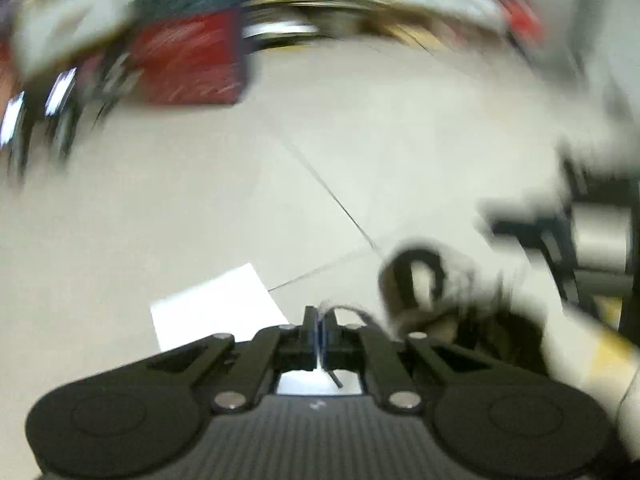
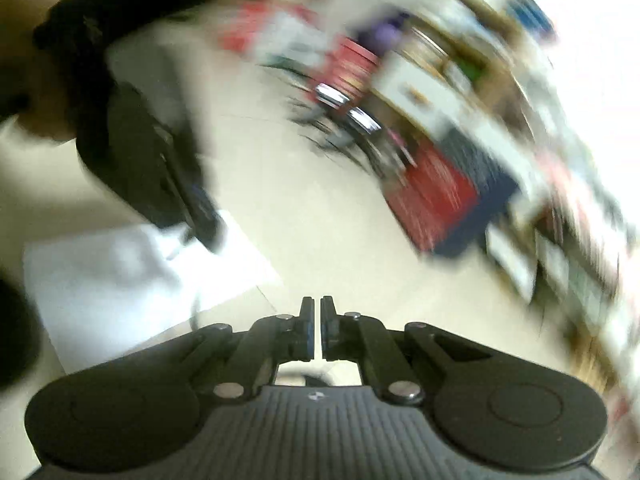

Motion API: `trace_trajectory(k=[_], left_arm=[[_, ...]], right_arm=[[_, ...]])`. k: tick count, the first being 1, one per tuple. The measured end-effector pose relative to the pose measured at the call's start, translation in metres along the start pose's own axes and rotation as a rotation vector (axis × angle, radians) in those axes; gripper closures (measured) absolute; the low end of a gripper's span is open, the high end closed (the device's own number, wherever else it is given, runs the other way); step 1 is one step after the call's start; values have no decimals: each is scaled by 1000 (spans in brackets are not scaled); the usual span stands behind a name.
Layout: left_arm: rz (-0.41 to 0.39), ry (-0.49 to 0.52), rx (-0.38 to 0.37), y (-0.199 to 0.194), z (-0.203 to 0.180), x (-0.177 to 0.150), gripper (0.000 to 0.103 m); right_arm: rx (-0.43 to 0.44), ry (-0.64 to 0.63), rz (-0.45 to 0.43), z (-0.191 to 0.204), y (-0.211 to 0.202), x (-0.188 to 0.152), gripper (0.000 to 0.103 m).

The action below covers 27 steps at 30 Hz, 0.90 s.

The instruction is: Lace up shoes with both hands

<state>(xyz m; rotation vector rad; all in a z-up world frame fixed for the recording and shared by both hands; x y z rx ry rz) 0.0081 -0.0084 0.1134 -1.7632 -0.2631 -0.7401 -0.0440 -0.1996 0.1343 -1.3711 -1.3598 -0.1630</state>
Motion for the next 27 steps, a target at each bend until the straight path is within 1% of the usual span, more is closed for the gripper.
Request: trace_trajectory(k=[1,3,4,5,6,8,10,12,13,15,18,19,20,21,23,25,27], left_arm=[[-12,-84,-26,-2,11,3,101],[-37,-253,-78,-7,34,11,101],[-68,-303,-72,-15,40,10,101],[-92,-339,-70,-21,43,9,101],[-117,-375,-68,-27,47,8,101],[-167,-447,-64,-40,53,7,101],[-186,-513,-89,-39,58,4,101],[-223,-542,-107,-48,58,4,101],[-242,-530,-107,-59,63,8,101],[-274,-480,-102,-58,51,21,101],[-300,-521,-151,-61,47,18,101],[-299,-536,-173,-56,45,15,101],[-281,-546,-190,-50,42,10,101],[-229,-576,-199,-36,37,4,101],[-124,-644,-229,-10,29,-8,101],[-33,-761,-287,15,29,-18,101],[-97,-831,-327,10,41,-4,101]], right_arm=[[23,94,31,-13,1,-7,96],[123,271,76,-26,-4,-24,96],[165,321,79,-25,-9,-32,96],[200,363,80,-22,-13,-40,96],[209,391,92,-19,-16,-46,96],[202,431,126,-11,-15,-58,96],[236,482,141,-3,-17,-62,96],[294,514,136,3,-18,-60,96],[306,507,137,5,-17,-57,96],[300,494,146,5,-11,-51,96],[305,578,151,-3,0,-48,96],[314,608,148,-5,-1,-49,96],[322,639,145,-7,-2,-51,96],[320,648,148,-6,-2,-53,96],[285,613,177,-2,1,-57,96],[270,585,201,2,0,-64,96],[286,583,214,4,0,-68,96]])
Point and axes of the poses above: each gripper's, at about its wrist camera, not at the fingertips, and y roughly the way its jaws point, z to its left, x to its top, the point moved 3 cm from there along y, roughly the way its jaws point, and after that the axes turned 2 degrees about z, right-handed, at the moved point
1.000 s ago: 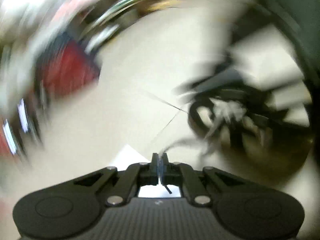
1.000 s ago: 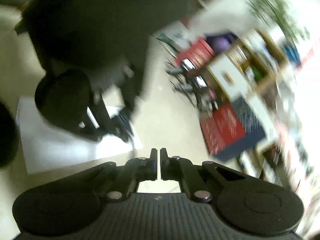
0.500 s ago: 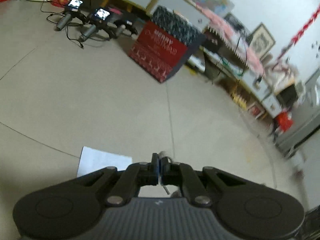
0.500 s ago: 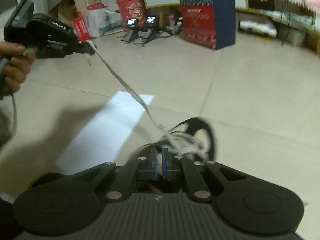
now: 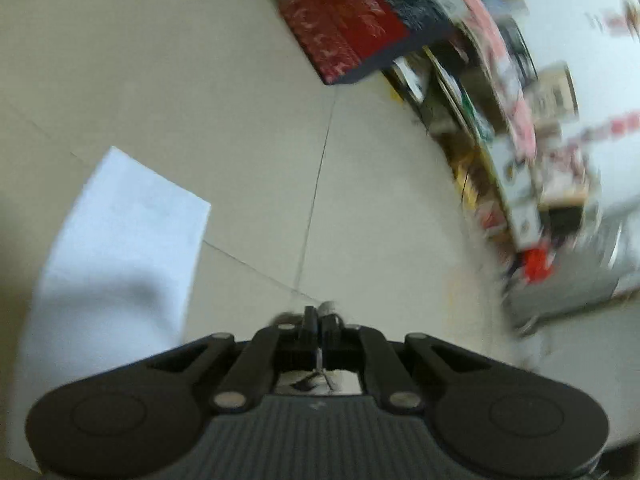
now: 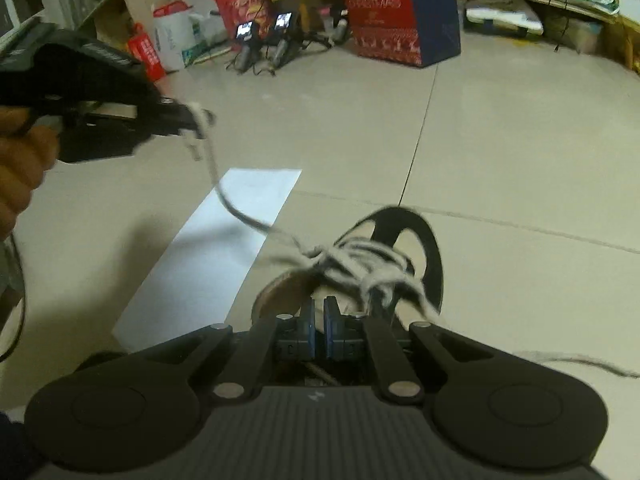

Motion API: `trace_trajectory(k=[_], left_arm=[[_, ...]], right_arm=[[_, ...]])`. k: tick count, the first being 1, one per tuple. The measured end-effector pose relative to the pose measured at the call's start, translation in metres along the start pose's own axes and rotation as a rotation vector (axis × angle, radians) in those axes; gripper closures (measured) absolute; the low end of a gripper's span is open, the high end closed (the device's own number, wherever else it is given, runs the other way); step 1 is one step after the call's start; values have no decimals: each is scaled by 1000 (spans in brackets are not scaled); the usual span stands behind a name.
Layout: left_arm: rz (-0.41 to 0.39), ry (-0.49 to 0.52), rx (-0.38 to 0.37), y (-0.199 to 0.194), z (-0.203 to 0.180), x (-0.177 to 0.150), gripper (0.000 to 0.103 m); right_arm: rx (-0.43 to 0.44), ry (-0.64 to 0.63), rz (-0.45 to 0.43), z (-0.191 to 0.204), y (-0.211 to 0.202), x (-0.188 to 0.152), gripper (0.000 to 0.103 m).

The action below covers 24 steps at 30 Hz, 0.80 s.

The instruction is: Lace up shoes with both hands

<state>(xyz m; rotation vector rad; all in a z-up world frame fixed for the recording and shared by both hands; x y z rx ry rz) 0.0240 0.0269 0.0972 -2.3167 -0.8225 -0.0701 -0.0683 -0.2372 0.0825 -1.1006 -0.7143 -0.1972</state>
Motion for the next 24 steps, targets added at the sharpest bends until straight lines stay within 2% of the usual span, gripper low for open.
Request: trace_trajectory(k=[2,4,5,6,9,11,14,17,21,22,24], left_arm=[[-52,-63,-60,-6,-4,17,101],[-159,-25,-105,-23,-18,31,101],[-186,-7,-96,-26,-21,30,101],[-177,-5,-73,-22,-19,23,101],[-31,-57,-4,12,2,-15,101],[34,-66,52,35,15,-41,101],[113,-145,80,54,32,-68,101],[103,-140,90,54,33,-74,101],[53,-126,65,49,25,-71,101],[47,-118,81,49,22,-67,101],[22,-90,167,42,21,-43,101]], right_arm=[[8,-9,2,1,0,-3,96],[13,-8,-5,2,2,-4,96],[17,-3,-8,2,5,-3,96],[21,2,-10,2,7,-3,96],[7,-24,-4,5,14,-4,97],[0,-34,-5,6,15,-4,97],[-8,-42,-11,6,14,-4,96],[-16,-51,-16,6,13,-3,96],[-27,-62,-23,6,12,-3,96],[-29,-65,-24,7,12,-2,96],[-35,-70,-28,7,11,-2,96]])
Point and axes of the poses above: each gripper's, at about its wrist camera, not at the fingertips, and y roughly the way its jaws point, z to its left, x to its top, the point moved 3 cm from there along y, roughly the way its jaws point, and after that the axes turned 2 degrees about z, right-handed, at the moved point
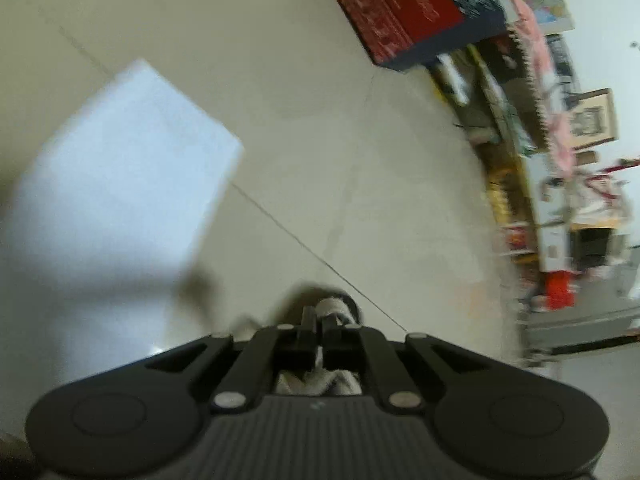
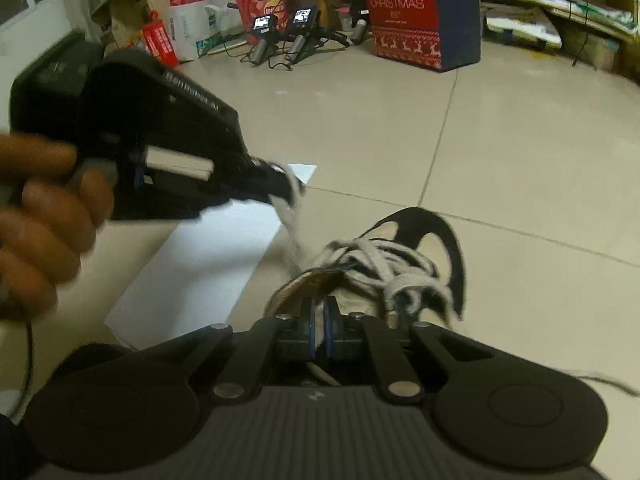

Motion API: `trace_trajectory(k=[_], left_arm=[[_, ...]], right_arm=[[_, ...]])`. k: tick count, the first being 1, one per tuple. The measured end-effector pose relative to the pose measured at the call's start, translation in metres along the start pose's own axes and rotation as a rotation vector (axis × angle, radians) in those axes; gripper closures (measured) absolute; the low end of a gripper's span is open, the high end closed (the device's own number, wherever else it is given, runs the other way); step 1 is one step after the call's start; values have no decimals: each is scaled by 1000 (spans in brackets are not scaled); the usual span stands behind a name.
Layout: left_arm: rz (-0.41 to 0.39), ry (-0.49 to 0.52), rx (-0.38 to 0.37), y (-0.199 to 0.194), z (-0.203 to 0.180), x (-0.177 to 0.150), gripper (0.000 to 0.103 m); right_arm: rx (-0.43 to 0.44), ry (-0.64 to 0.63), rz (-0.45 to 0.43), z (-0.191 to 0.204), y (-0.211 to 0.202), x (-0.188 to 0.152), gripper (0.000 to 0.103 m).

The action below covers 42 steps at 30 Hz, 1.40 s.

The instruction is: Lace up shoes with both hands

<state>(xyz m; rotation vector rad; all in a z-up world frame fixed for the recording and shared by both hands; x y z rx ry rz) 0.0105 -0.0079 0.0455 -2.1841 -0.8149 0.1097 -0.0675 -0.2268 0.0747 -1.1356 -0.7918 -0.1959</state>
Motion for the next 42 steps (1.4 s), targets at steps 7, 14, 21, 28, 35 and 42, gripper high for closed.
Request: trace_trajectory(k=[7,14,21,28,35,42], left_arm=[[-110,-26,339,-56,57,54,101],[126,-201,383,-55,124,16,101],[123,-234,201,-78,107,24,101],[137,-302,-32,-39,63,8,101],[129,-229,-173,-9,5,5,101],[119,-39,-100,11,-10,-14,101]], right_arm=[[46,50,-11,-5,-5,-1,96],[60,21,4,5,-4,-4,96],[60,29,3,7,-2,-3,96],[32,-34,10,2,1,-4,99],[39,-225,55,9,6,0,101],[3,-211,38,4,8,10,99]])
Point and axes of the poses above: each gripper's, at about its wrist camera, not at the fingertips, and y roughly the way its jaws point, z to its left, x to its top, the point moved 3 cm from there along y, roughly the way its jaws point, and after that the axes turned 2 degrees about z, right-handed, at the moved point
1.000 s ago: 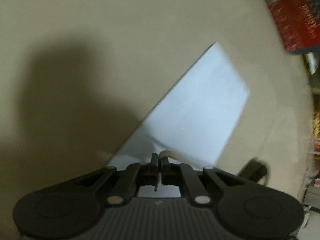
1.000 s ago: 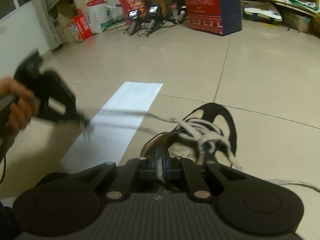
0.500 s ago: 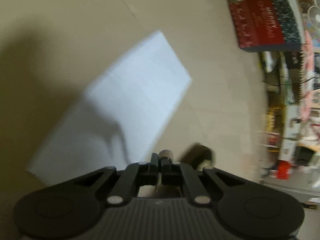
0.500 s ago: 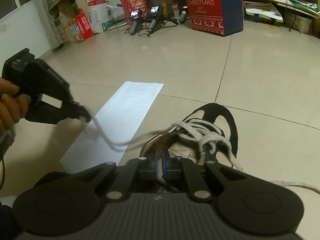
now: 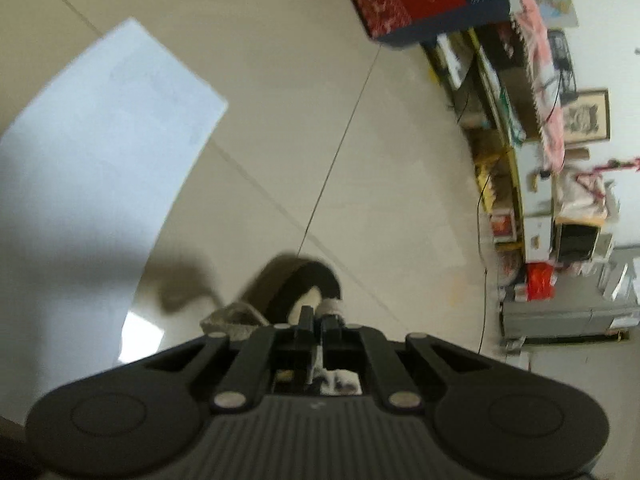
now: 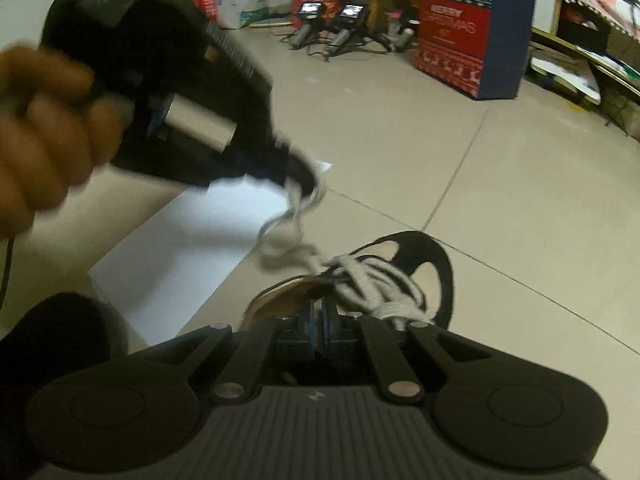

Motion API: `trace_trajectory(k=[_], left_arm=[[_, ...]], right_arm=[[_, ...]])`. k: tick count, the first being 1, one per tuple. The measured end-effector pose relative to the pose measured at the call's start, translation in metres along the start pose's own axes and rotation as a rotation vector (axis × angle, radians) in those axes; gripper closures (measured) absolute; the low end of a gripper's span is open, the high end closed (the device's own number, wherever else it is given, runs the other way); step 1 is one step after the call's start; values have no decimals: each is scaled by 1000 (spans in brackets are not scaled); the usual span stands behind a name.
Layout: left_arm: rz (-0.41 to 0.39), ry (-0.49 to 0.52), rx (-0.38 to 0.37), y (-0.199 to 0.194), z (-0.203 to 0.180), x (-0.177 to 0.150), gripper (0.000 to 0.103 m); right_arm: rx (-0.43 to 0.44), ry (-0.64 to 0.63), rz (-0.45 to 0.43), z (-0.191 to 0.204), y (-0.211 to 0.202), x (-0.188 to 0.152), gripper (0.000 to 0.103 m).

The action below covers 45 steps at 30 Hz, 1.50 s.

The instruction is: Lace up shoes with both hands

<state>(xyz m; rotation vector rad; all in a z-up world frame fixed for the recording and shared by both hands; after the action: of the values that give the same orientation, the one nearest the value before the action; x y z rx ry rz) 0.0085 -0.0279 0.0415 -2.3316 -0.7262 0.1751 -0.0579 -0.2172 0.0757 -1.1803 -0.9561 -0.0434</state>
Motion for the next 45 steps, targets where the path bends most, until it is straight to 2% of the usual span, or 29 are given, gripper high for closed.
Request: trace_trajectory(k=[4,9,15,28,38,41,45], left_arm=[[-19,50,17,-1,0,-6,101],[-48,55,-15,-4,-3,-4,101],[-31,74,13,5,-5,-13,101],[-35,72,2,6,-7,-16,101],[-45,115,21,7,-12,-18,101],[-48,130,25,7,-13,-18,101],[-39,140,28,10,-15,-20,101]], right_arm=[[12,23,1,-2,1,0,98],[23,22,4,5,5,-2,98],[10,22,8,5,9,0,98],[-4,26,5,4,12,0,98],[-6,34,1,3,11,0,98],[-11,32,0,3,11,0,93],[-14,28,0,2,10,0,93]])
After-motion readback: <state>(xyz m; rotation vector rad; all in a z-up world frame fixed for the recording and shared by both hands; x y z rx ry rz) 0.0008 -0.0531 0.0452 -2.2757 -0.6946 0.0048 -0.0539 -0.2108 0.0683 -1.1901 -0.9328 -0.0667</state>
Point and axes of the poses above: each gripper's, at about its wrist camera, not at the fingertips, and y roughly the way its jaws point, z to its left, x to its top, the point moved 3 cm from there along y, roughly the way its jaws point, and after that the axes turned 2 degrees about z, right-handed, at the moved point
